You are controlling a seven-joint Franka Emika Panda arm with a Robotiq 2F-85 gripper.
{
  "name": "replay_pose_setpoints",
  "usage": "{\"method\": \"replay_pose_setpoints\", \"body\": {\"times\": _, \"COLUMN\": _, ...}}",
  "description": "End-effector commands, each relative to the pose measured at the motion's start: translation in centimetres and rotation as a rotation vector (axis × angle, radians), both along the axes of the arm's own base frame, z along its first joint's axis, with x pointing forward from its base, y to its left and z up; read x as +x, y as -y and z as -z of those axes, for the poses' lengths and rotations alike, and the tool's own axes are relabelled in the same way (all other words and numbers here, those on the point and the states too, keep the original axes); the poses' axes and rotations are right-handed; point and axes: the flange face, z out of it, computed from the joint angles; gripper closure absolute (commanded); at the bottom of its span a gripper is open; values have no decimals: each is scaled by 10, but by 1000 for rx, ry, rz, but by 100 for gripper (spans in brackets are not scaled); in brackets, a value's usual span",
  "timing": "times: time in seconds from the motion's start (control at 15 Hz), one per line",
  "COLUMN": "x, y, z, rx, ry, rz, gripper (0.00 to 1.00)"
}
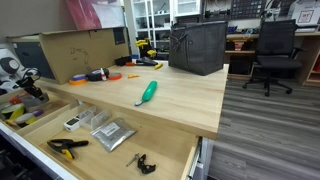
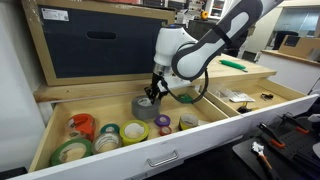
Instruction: Put the grey tape into the drawer
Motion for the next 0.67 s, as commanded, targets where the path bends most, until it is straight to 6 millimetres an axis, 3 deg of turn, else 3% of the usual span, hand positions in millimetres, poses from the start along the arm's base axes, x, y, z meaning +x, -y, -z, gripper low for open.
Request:
{"method": "replay_pose_setpoints", "body": {"times": 0.0, "x": 4, "y": 6, "z": -15, "rx": -16, "ry": 40, "rz": 32, "gripper": 89}}
{"method": "replay_pose_setpoints", "body": {"times": 0.4, "x": 6, "y": -8, "z": -6, "rx": -73, "ry": 120, "rz": 10, "gripper": 89}}
{"method": "replay_pose_setpoints", "body": {"times": 0.47, "x": 2, "y": -13, "z": -4, "rx": -78, "ry": 128, "rz": -2, "gripper": 39}}
{"method": "replay_pose_setpoints", "body": {"times": 0.6, "x": -7, "y": -27, "z": -4, "rx": -65, "ry": 132, "rz": -27, "gripper": 32}}
